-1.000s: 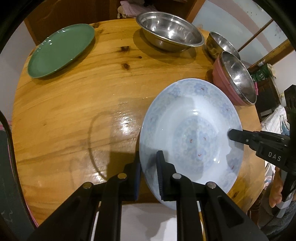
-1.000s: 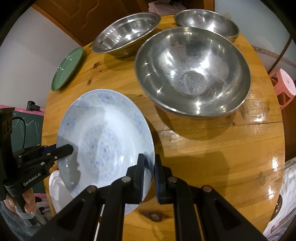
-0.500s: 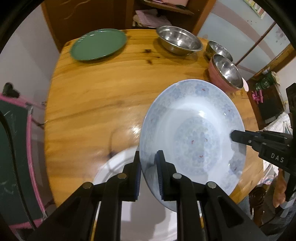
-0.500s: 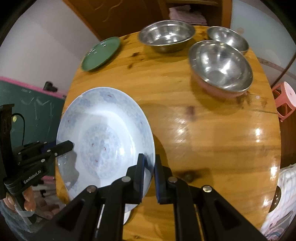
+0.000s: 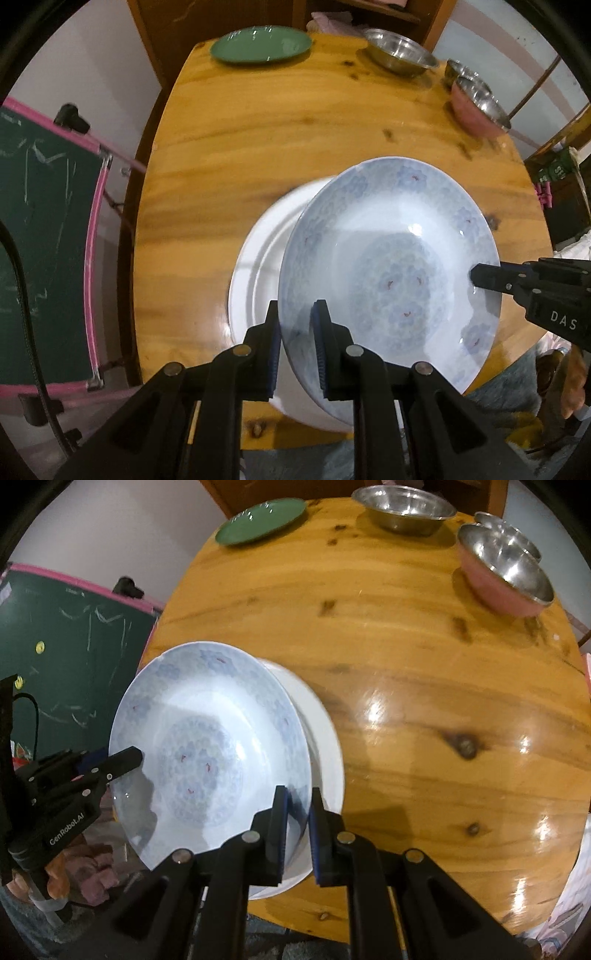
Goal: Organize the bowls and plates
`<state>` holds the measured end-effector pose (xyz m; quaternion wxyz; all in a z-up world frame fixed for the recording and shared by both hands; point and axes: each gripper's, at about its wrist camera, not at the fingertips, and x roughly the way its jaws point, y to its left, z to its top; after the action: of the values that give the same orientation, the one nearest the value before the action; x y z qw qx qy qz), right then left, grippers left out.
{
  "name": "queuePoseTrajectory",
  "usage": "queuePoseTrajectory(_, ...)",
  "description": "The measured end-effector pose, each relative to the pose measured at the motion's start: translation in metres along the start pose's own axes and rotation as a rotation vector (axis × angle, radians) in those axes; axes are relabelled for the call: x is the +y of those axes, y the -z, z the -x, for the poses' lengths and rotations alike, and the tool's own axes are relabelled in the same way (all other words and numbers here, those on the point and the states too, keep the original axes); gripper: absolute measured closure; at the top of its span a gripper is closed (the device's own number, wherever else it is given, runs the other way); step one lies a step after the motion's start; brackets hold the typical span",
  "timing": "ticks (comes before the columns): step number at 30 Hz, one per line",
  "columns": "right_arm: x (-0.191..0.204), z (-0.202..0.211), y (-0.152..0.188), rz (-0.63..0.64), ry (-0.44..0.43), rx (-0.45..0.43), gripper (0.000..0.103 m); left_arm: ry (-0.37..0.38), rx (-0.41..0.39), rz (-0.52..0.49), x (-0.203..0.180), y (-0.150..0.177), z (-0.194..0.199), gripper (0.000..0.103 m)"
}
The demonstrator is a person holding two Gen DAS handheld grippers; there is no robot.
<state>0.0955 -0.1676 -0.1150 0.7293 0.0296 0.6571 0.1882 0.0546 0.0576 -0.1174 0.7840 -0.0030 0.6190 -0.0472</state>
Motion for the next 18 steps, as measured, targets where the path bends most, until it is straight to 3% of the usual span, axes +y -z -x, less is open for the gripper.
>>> queuePoseTrajectory(7,0.006,-0.019,0.016,0.017,0.006,0.036,0.093,-0.011,0.019,0.015,0.004,0.018,-0.019,0.088)
queuePoseTrajectory(18,0.016,-0.034,0.012,0.025,0.03,0.049,0.093,-0.038,0.002,0.009,0.009,0.014,-0.029,0.088)
